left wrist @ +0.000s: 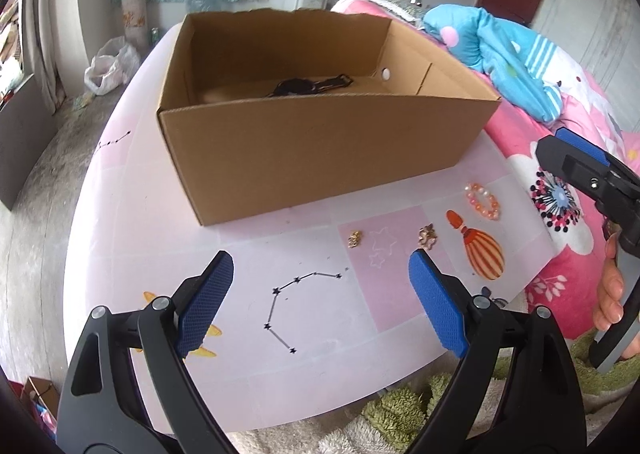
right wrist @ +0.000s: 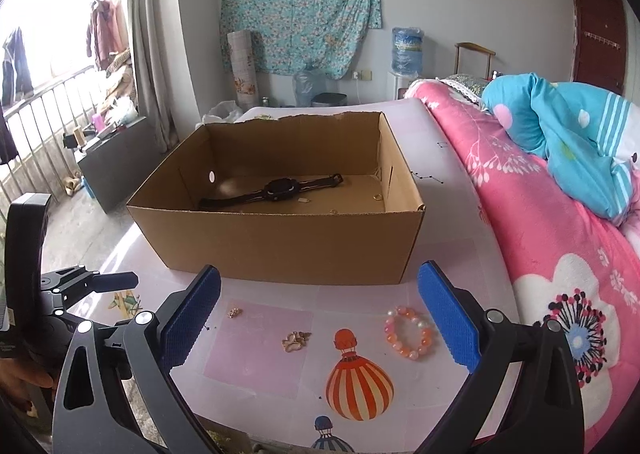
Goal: Organize jewelry
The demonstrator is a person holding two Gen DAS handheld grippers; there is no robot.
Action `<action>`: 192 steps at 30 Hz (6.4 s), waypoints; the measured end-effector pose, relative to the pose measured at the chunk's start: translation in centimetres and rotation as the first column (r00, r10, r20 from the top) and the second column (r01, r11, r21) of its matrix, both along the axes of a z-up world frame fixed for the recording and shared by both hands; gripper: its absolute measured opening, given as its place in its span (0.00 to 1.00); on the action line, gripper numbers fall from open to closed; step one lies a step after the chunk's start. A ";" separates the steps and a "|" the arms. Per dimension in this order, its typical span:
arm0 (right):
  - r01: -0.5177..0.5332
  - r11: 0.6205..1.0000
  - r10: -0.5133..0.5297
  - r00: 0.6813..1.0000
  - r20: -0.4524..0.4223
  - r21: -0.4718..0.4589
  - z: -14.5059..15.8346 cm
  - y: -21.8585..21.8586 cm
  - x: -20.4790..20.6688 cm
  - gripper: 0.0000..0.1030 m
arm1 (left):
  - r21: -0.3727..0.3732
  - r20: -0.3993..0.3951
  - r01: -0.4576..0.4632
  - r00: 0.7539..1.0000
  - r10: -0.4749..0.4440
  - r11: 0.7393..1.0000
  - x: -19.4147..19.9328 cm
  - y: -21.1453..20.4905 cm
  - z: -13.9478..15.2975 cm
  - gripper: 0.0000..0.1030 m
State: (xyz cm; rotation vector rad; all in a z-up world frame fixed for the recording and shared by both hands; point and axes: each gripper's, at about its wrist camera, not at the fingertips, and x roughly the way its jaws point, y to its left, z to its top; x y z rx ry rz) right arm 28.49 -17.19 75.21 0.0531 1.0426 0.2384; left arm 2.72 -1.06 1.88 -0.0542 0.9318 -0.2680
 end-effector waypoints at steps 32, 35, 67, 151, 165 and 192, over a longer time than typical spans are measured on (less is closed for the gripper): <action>0.000 0.999 0.001 1.000 -0.025 0.041 -0.8 0.0 -0.1 0.93 | 0.026 -0.042 -0.011 0.999 0.012 1.000 0.7 -1.0 -0.6 0.83; 0.002 0.999 -0.001 1.000 -0.026 0.041 -0.9 0.0 -0.2 0.93 | 0.030 -0.041 -0.011 0.999 0.012 1.000 0.7 -1.1 -0.6 0.83; -0.005 0.999 0.007 0.999 -0.052 0.042 -2.4 -0.3 -0.4 0.93 | 0.059 -0.057 -0.025 0.998 0.029 0.998 1.2 -0.6 -2.1 0.83; -0.028 0.989 0.068 0.961 -0.268 0.148 -9.3 -2.0 -3.5 0.34 | 0.188 -0.021 0.346 0.937 -0.348 0.919 2.4 -10.2 -4.8 0.10; -0.219 0.971 0.237 0.937 -0.258 0.097 -10.9 1.9 -0.8 0.27 | 0.123 0.034 0.278 0.958 -0.284 0.953 2.3 -7.3 -3.4 0.10; -0.272 0.960 0.280 0.932 -0.230 0.066 -9.1 1.8 -0.5 0.12 | 0.111 0.090 0.268 0.956 -0.278 0.957 1.4 -6.2 -1.1 0.10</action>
